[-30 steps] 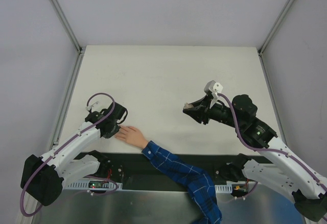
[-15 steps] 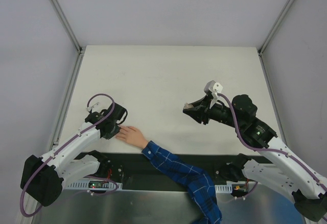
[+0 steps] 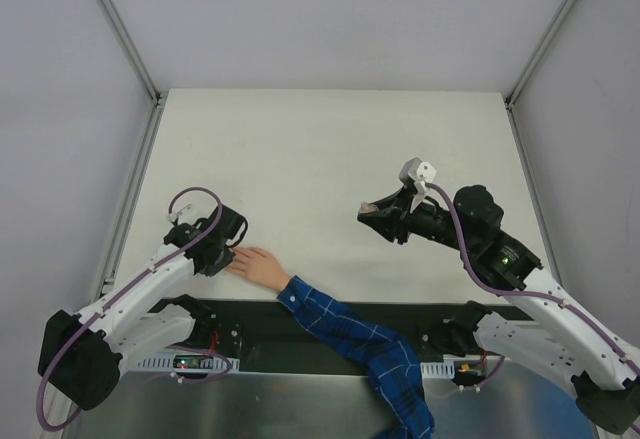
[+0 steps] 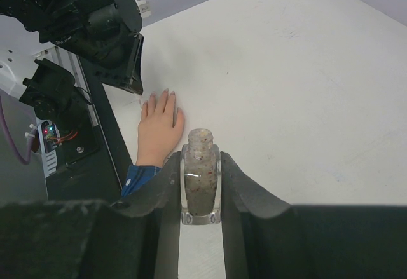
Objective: Paint the nails
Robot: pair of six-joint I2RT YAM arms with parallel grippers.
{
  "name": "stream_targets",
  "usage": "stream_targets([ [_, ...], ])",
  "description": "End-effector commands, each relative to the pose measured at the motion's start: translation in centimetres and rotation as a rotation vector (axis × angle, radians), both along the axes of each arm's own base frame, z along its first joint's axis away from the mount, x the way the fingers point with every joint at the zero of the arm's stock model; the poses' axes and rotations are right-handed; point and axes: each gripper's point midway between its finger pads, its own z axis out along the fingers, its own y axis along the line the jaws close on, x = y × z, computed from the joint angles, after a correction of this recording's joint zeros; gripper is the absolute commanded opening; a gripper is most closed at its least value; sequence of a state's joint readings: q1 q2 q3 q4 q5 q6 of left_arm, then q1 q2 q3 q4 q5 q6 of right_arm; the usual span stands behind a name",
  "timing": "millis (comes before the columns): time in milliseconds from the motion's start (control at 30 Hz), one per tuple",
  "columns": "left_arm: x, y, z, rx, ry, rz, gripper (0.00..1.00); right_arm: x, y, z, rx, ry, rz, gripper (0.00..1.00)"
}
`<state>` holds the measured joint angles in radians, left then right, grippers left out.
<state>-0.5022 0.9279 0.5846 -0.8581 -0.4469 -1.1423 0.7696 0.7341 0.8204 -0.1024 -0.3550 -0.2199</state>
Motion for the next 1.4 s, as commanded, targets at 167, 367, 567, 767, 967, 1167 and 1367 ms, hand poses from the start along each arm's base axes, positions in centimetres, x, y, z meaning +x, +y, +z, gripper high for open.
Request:
stream_targets([
  [167,1.0,0.3,1.9,0.015,-0.045,0.019,0.00,0.0,0.4,1.8,0.055,-0.041,0.019,0.00],
  [367,1.5,0.3,1.9,0.029,-0.042,0.013,0.00,0.0,0.5,1.7,0.054,-0.037,0.019,0.00],
  [567,1.5,0.1,1.5,0.027,-0.034,0.011,0.00,0.0,0.3,1.8,0.056,-0.042,0.014,0.00],
  [767,2.2,-0.1,1.8,0.027,-0.052,0.002,0.00,0.0,0.4,1.8,0.056,-0.042,0.016,0.00],
  [967,2.2,-0.3,1.5,0.027,-0.039,-0.005,0.00,0.1,0.4,1.7,0.055,-0.039,0.013,0.00],
  [1167,2.1,-0.3,1.3,0.022,-0.037,-0.003,0.00,0.1,0.4,1.7,0.056,-0.040,0.012,0.00],
  [1367,1.9,-0.4,1.0,0.015,-0.026,-0.008,0.00,0.2,0.4,1.6,0.054,-0.036,0.012,0.00],
])
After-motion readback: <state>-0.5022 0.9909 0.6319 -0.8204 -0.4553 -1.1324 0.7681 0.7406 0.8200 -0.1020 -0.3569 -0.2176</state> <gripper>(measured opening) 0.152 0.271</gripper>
